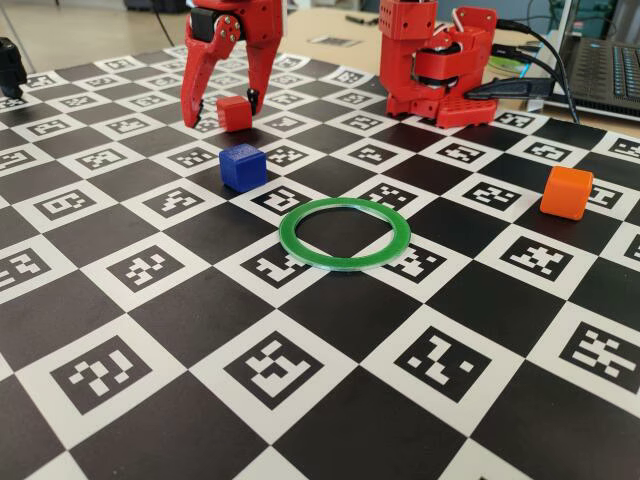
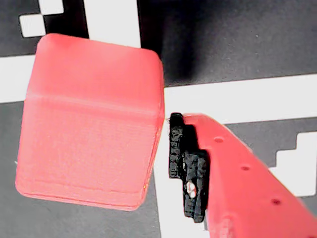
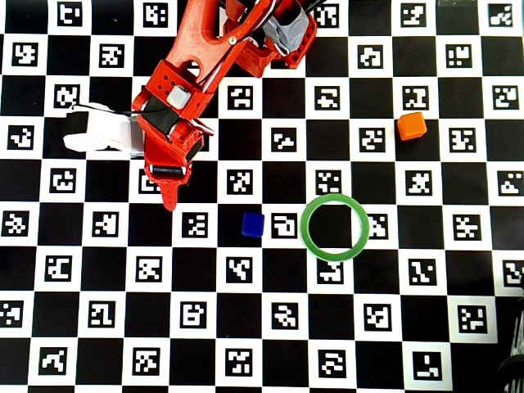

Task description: Grab the red cube then put it in the green circle then put the blue cube on top and finally the orange cube on top

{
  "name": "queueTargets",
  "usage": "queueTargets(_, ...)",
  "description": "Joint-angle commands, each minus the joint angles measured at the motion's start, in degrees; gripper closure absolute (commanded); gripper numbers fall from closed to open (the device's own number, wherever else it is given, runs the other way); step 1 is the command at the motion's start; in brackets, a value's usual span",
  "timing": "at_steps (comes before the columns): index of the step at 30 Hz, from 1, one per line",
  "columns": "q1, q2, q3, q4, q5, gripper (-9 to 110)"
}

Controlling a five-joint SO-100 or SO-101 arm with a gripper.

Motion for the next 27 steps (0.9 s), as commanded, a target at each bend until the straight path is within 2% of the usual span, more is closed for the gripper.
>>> queueTargets(1, -0.7, 1.14, -0.35, -0.18, 2.72, 57)
queueTargets(11, -1.14, 1.49, 0.0, -0.18, 9.58, 57)
queueTargets(27, 0.0, 2.2, 0.44, -1.93, 11.43, 60)
